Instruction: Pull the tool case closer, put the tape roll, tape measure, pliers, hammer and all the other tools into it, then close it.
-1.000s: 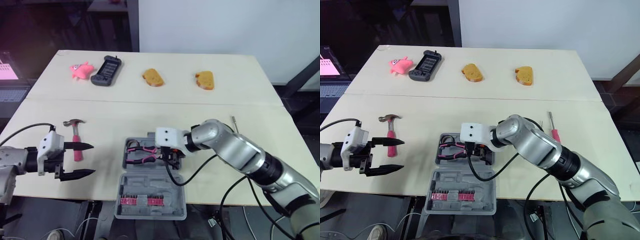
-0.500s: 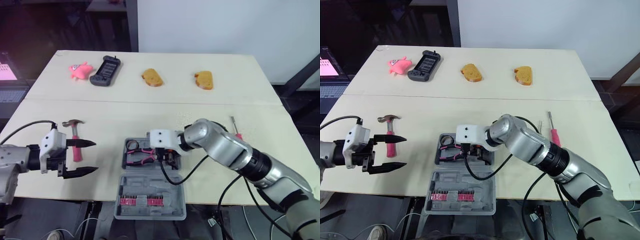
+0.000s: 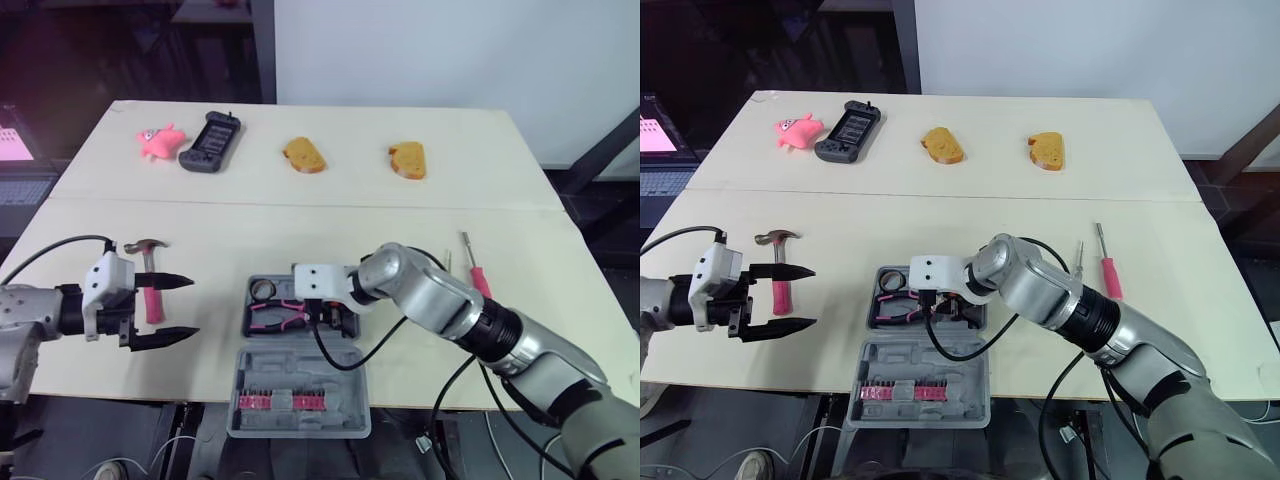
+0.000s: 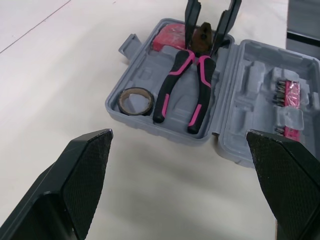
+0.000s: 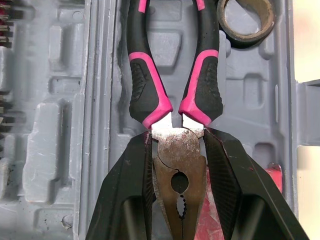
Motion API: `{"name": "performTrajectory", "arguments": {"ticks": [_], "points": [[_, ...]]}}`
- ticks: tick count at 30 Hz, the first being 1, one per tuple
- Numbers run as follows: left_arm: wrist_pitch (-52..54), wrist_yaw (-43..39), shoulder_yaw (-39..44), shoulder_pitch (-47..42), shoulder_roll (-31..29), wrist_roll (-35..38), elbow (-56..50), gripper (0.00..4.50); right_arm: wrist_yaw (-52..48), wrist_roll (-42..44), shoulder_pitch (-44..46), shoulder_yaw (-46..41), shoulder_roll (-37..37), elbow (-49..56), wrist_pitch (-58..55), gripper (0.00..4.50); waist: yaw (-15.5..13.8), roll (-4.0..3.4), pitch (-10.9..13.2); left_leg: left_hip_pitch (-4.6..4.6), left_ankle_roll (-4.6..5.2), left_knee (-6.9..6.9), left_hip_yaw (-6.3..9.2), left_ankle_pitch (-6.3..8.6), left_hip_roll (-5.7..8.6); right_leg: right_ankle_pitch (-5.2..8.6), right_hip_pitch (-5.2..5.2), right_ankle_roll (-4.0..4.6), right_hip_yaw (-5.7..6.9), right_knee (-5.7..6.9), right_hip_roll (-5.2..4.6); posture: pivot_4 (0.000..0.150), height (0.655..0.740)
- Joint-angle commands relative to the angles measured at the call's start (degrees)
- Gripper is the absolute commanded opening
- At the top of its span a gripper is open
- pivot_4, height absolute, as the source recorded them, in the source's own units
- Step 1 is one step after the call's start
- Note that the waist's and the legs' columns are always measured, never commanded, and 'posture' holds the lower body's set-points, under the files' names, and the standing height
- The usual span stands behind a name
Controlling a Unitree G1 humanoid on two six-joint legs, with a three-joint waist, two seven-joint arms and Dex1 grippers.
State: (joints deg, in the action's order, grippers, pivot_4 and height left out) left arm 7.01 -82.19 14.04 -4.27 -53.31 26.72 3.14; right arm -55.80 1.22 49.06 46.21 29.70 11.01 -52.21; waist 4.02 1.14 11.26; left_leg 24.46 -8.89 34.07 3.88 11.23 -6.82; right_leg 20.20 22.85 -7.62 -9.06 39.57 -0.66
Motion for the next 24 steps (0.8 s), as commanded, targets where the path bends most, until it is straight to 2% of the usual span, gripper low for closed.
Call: {"name": "performTrajectory", "arguments": {"ticks": [1, 16, 24], "points": [[-0.17, 0.34, -0.07, -0.67, 0.19, 0.51, -1.03, 4.50, -0.26, -0.26, -0.60, -1.06, -0.82, 0.54, 0.62, 1.01, -0.04, 0.00, 0.00, 0.00, 0.00, 0.00, 0.00, 0.00, 0.00, 0.00, 0.00, 0.00, 0.00, 0.00, 0.00, 0.150, 0.7395], [0.15, 1.40, -0.71, -1.90, 0.34, 0.48, -0.24, 4.50, -0.54, -1.47, -2.87, -1.22, -0.87, -0.89, 1.18, 1.01, -0.03, 0.00, 0.00, 0.00, 0.00, 0.01, 0.00, 0.00, 0.00, 0.00, -0.03, 0.00, 0.00, 0.00, 0.00, 0.150, 0.7395], [-0.11, 1.60, -0.95, -2.13, 0.34, 0.32, 0.18, 4.50, -3.25, 1.35, 1.87, -4.08, -0.19, 5.80, -5.50, 1.01, -0.01, -0.01, 0.00, 0.00, 0.00, -0.02, 0.00, 0.00, 0.00, 0.00, 0.00, 0.00, 0.00, 0.00, 0.00, 0.150, 0.7395]]}}
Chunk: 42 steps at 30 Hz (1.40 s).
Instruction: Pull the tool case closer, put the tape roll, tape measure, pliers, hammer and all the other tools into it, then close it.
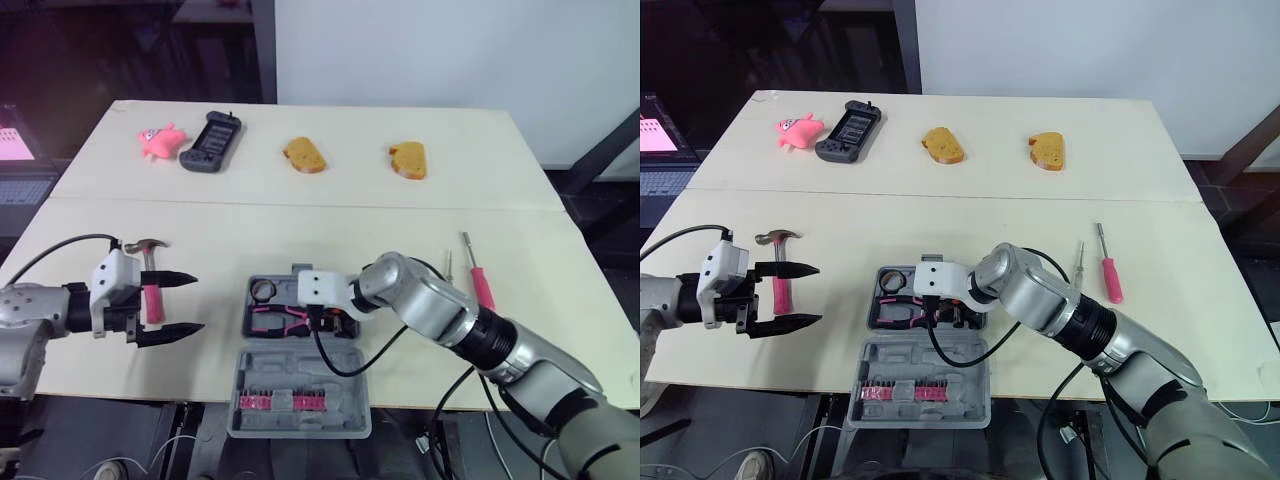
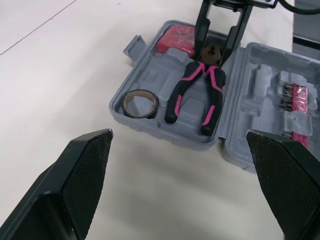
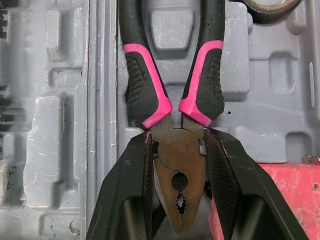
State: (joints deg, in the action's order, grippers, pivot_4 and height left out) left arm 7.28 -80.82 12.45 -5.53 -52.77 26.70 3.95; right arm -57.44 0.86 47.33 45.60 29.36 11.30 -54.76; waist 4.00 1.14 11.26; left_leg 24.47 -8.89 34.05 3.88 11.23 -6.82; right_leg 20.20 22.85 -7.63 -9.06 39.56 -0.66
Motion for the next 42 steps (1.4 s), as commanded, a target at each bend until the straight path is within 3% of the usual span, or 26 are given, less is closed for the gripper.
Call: {"name": "performTrajectory", "arguments": {"ticks": [1, 17, 40, 41, 42], "points": [[-0.36, 0.25, 0.60, -0.87, -0.17, 0.35, -0.62, 4.50, -1.88, 1.89, 4.31, -3.32, 0.44, 6.31, -4.23, 1.01, 0.01, 0.00, 0.00, 0.00, 0.00, 0.00, 0.00, 0.00, 0.00, 0.00, 0.01, 0.00, 0.00, 0.00, 0.00, 0.150, 0.7395], [-0.52, 0.93, 0.31, -0.49, 0.39, 0.32, -0.73, 4.50, 2.66, 4.69, 12.50, 1.15, -3.54, 6.43, -19.94, 1.01, 0.02, 0.00, 0.00, 0.00, 0.00, -0.03, 0.00, 0.00, 0.00, 0.00, 0.03, 0.00, 0.00, 0.00, 0.00, 0.150, 0.7395], [-1.21, 0.89, 0.36, -0.21, 0.62, 0.19, 0.23, 4.50, 7.42, 5.68, 6.20, 2.70, -4.13, -2.62, -10.97, 1.01, 0.07, 0.01, 0.00, 0.02, -0.01, -0.04, 0.00, -0.01, 0.00, 0.00, 0.15, 0.01, 0.00, 0.15, 0.00, 0.150, 0.7395], [-1.22, 0.87, 0.36, -0.24, 0.62, 0.20, 0.25, 4.50, 7.54, 5.46, 5.85, 2.77, -4.08, -3.34, -10.26, 2.05, 0.06, 0.01, 0.00, 0.02, -0.01, -0.04, 0.00, -0.01, 0.00, 0.00, 0.14, 0.01, 0.00, 0.15, 0.00, 0.150, 0.7395], [-1.13, 0.89, 0.36, -0.28, 0.62, 0.23, 0.26, 4.50, 7.62, 5.37, 5.50, 2.67, -4.10, -3.95, -9.79, 2.30, 0.05, 0.01, -0.01, 0.02, -0.01, -0.04, 0.00, -0.01, 0.00, 0.00, 0.14, 0.01, 0.00, 0.15, 0.00, 0.150, 0.7395]]}}
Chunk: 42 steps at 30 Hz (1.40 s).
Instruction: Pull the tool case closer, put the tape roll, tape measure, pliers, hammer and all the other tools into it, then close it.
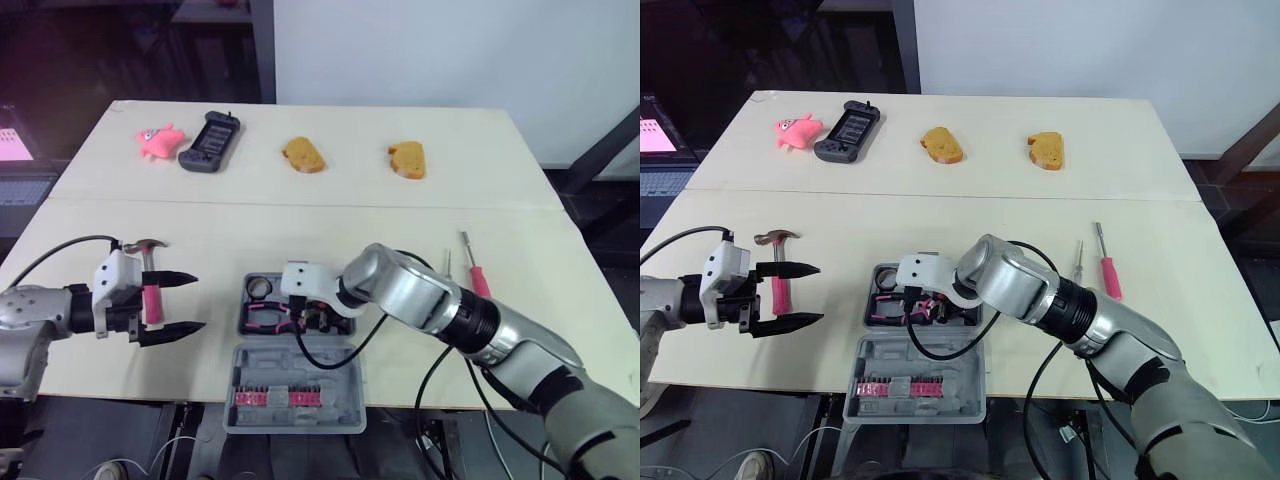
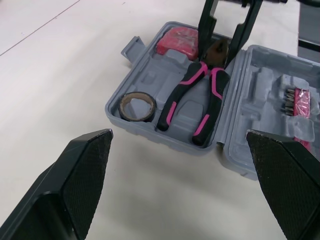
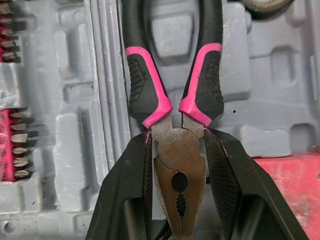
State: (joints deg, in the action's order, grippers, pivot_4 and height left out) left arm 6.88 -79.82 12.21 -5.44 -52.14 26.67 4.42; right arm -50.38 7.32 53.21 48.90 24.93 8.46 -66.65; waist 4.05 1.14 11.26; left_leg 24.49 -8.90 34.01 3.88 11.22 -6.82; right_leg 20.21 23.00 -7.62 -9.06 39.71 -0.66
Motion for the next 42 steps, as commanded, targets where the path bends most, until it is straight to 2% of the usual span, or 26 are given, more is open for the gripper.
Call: {"name": "performTrajectory", "arguments": {"ticks": [1, 4, 5, 9, 15, 17, 23, 26, 33, 42], "points": [[-0.78, -0.13, 0.57, -0.40, 0.01, 0.23, -0.15, 4.50, 0.50, -1.23, -0.61, -0.62, 0.39, -1.47, 2.57, 2.89, -0.02, 0.00, 0.00, 0.00, 0.00, 0.01, 0.00, 0.00, 0.00, 0.00, 0.00, 0.00, 0.00, 0.00, 0.00, 0.150, 0.7395], [-0.84, -0.09, 0.49, -0.54, 0.05, 0.12, 0.07, 4.50, 0.35, -1.38, -1.09, -0.75, 0.33, -1.91, 3.33, 4.26, 0.04, 0.02, -0.02, -0.01, 0.00, 0.01, 0.00, 0.00, 0.00, 0.00, -0.01, 0.00, 0.00, 0.00, 0.00, 0.150, 0.7395], [-0.85, -0.10, 0.46, -0.58, 0.05, 0.07, 0.14, 4.50, 0.31, -1.43, -1.17, -0.83, 0.27, -1.90, 3.44, 4.43, 0.06, 0.01, -0.02, -0.03, 0.00, 0.01, 0.00, 0.00, 0.00, 0.00, -0.03, 0.00, 0.00, 0.00, 0.01, 0.150, 0.7395], [-0.89, -0.10, 0.44, -0.79, 0.20, -0.04, 0.38, 4.50, 0.17, -1.09, -1.17, -2.01, -0.06, -1.21, 3.27, 4.43, 0.00, 0.01, -0.02, -0.03, -0.02, 0.04, 0.00, -0.02, 0.00, -0.01, -0.03, 0.01, 0.00, 0.00, 0.00, 0.150, 0.7395], [-1.01, -0.23, 0.40, -0.86, 0.24, -0.07, 0.60, 4.50, 0.05, 1.59, -0.23, -8.90, -1.19, 2.07, 4.18, 4.43, -0.03, 0.01, -0.02, -0.02, -0.02, 0.02, 0.00, -0.03, 0.00, -0.01, -0.02, 0.01, -0.01, 0.00, 0.01, 0.150, 0.7395], [-1.04, -0.32, 0.42, -0.84, 0.15, -0.13, 0.69, 4.50, 0.80, 3.32, -1.36, -12.93, -2.93, 4.08, 5.80, 4.43, 0.00, 0.01, -0.02, -0.01, -0.02, -0.03, 0.00, -0.03, 0.00, -0.01, 0.00, 0.01, -0.01, 0.00, 0.01, 0.150, 0.7395], [-0.97, -0.44, 0.44, -0.83, 0.07, -0.13, 0.75, 4.50, 0.55, 5.59, -6.08, -16.31, -3.95, 7.69, 10.46, 4.43, -0.11, 0.02, -0.02, 0.01, -0.02, -0.12, 0.00, -0.03, 0.00, 0.01, 0.00, 0.00, 0.00, -0.03, 0.01, 0.150, 0.7395], [-1.06, -0.59, 0.40, -0.97, 0.04, -0.17, 0.99, 4.50, 1.40, 5.25, -7.97, -15.96, -4.12, 7.82, 11.77, 3.57, -0.07, 0.01, -0.02, 0.01, -0.02, -0.09, 0.00, -0.03, 0.00, 0.01, -0.01, 0.00, 0.00, -0.03, 0.01, 0.150, 0.7395], [-1.04, -0.49, 0.35, -0.97, 0.01, -0.38, 1.09, 4.50, 1.62, 3.35, -9.77, -13.17, -3.96, 6.20, 15.39, 0.04, -0.03, 0.02, -0.02, 0.01, -0.02, -0.08, 0.00, -0.03, 0.00, 0.00, 0.00, 0.01, -0.01, -0.03, 0.01, 0.150, 0.7395], [-0.61, -0.16, 0.64, -0.25, -0.02, -0.22, 0.32, 4.50, 1.77, 0.19, -12.52, -9.56, -4.17, 1.19, 17.38, 0.04, -0.04, 0.01, -0.02, 0.01, -0.02, -0.08, 0.00, -0.03, 0.00, 0.00, 0.00, 0.01, 0.00, -0.03, 0.01, 0.150, 0.7395]]}}
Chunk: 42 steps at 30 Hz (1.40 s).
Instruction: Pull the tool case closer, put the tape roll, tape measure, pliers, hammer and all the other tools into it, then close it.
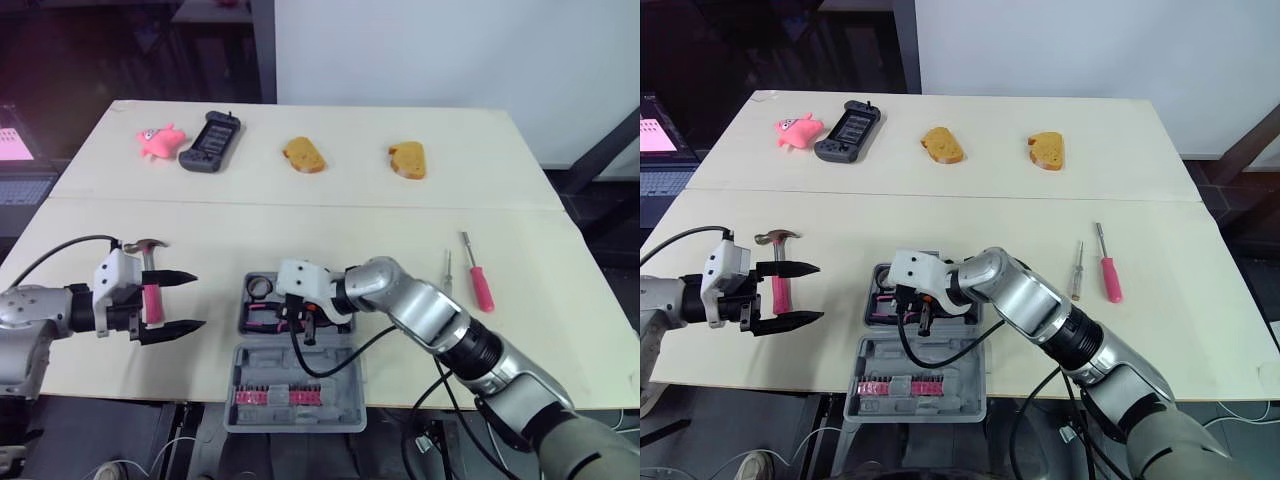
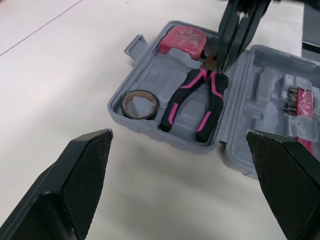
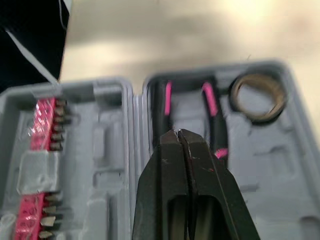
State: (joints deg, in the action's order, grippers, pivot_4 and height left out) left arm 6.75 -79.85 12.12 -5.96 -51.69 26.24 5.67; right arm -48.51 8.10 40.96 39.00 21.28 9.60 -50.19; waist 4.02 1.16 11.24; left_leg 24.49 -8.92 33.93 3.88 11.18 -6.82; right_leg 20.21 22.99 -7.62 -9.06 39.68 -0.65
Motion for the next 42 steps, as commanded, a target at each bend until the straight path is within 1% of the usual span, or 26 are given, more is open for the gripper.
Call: {"name": "performTrajectory", "arguments": {"ticks": [1, 8, 12, 18, 23, 26, 30, 35, 39, 42], "points": [[-0.45, -0.15, 0.76, 0.35, -0.51, 0.24, -1.02, 4.50, -0.13, -0.92, -0.50, 0.64, -0.49, -0.31, 0.88, 0.04, 0.01, 0.00, 0.00, 0.00, 0.00, 0.00, 0.00, 0.00, 0.00, 0.00, 0.00, 0.00, 0.00, 0.00, 0.00, 0.150, 0.7395], [-0.11, 0.09, 0.78, 0.56, -0.56, 0.38, -1.65, 4.50, 0.04, -3.13, -1.80, 2.72, -0.53, -4.11, -0.06, 0.04, 0.04, 0.00, 0.00, -0.03, 0.00, 0.00, 0.00, 0.00, 0.00, 0.00, -0.02, 0.00, 0.00, 0.00, 0.00, 0.150, 0.7395], [-0.02, 0.11, 0.75, 0.55, -0.60, 0.36, -1.80, 4.50, 0.29, -4.19, -2.09, 3.96, -0.74, -7.77, -3.32, 0.04, 0.06, 0.01, -0.03, -0.15, 0.00, 0.02, 0.00, 0.00, 0.00, 0.00, -0.15, 0.00, 0.00, 0.00, 0.00, 0.150, 0.7395], [0.55, 0.26, 0.61, 0.46, -0.62, 0.45, -2.48, 4.50, -2.58, -4.06, -1.72, 8.91, 0.84, -10.02, -10.07, 0.04, -0.17, 0.02, -0.15, -0.44, 0.00, 0.10, -0.01, -0.01, 0.00, 0.07, -0.46, 0.12, -0.03, -0.01, 0.00, 0.150, 0.7395], [1.18, 0.45, 0.65, 1.10, -0.63, 0.58, -3.77, 4.50, -2.03, -4.88, -1.19, 9.86, -0.38, -13.87, -11.37, 0.04, -0.35, 0.04, -0.66, -0.52, 0.00, 0.06, -0.01, 0.00, 0.00, 0.10, -0.57, 0.16, -0.03, -0.27, -0.02, 0.150, 0.7395], [1.52, 0.54, 0.73, 1.37, -0.63, 0.61, -4.35, 4.50, -2.11, -5.01, -0.72, 9.85, -0.74, -14.64, -11.63, 0.04, -0.35, 0.01, -0.84, -0.75, 0.00, 0.00, -0.02, 0.00, 0.00, 0.13, -0.70, 0.20, -0.03, -0.34, -0.02, 0.150, 0.7395], [2.09, 0.71, 0.65, 1.38, -0.61, 0.68, -4.94, 4.50, -1.70, -5.93, 0.30, 11.04, -1.03, -16.14, -11.67, 0.04, -0.36, 0.04, -0.97, -0.80, 0.00, 0.00, -0.04, 0.00, 0.00, 0.13, -0.72, 0.22, -0.05, -0.36, -0.02, 0.150, 0.7395], [2.70, 0.95, 0.34, 1.16, -0.42, 0.63, -5.46, 4.50, -0.20, -4.81, 1.17, 7.65, -3.64, -16.67, -12.11, 0.04, 0.09, 0.15, -1.26, -0.99, 0.00, -0.13, -0.04, 0.00, 0.00, 0.13, -0.80, 0.22, -0.05, -0.36, -0.01, 0.150, 0.7395], [2.99, 1.02, 0.01, 0.69, -0.38, 0.40, -5.37, 4.50, -1.36, -2.55, 2.20, 4.22, -3.39, -12.20, -13.01, 0.04, 0.03, 0.13, -1.25, -0.99, 0.00, -0.15, -0.08, 0.00, 0.00, 0.13, -0.75, 0.22, -0.09, -0.36, -0.02, 0.150, 0.7395], [3.14, 1.23, -0.74, 0.69, -0.52, -0.28, -5.38, 4.50, -2.94, 1.44, 3.16, -1.91, -2.45, -5.07, -14.59, 0.04, -0.27, 0.11, -1.17, -0.90, 0.00, -0.16, -0.10, 0.00, 0.00, 0.13, -0.69, 0.22, -0.10, -0.37, -0.02, 0.150, 0.7395]]}}
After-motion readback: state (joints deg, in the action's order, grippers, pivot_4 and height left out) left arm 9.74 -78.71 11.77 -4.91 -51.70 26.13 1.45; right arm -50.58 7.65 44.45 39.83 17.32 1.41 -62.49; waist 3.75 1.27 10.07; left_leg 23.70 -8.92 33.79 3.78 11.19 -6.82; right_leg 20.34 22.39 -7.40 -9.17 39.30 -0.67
